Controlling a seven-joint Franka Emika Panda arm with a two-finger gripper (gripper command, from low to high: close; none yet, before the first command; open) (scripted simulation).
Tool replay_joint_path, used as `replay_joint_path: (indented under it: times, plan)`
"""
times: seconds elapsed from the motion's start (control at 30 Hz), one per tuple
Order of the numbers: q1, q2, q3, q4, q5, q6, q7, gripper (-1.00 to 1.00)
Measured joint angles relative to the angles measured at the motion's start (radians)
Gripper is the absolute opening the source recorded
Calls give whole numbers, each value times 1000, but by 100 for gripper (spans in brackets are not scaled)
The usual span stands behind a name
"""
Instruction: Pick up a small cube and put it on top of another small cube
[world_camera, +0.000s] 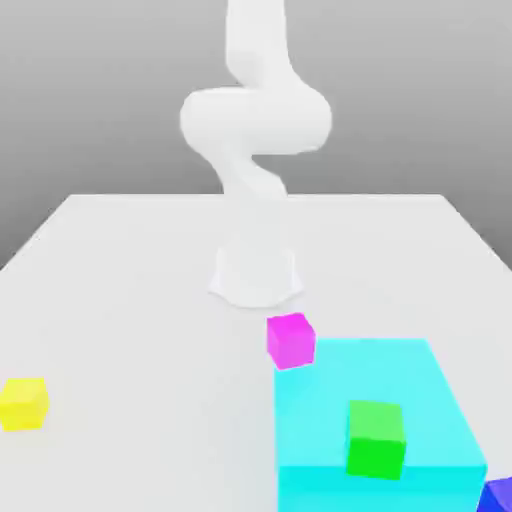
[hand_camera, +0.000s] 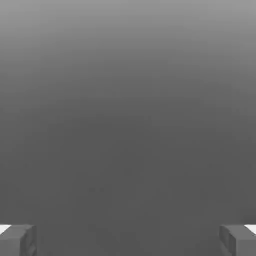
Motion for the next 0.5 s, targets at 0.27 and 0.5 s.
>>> replay_joint_path:
  times: [0.27, 0.5]
  plan:
    - [198, 298, -90, 54, 117, 40, -356, 0]
    - [320, 553, -118, 100, 208, 75, -654, 0]
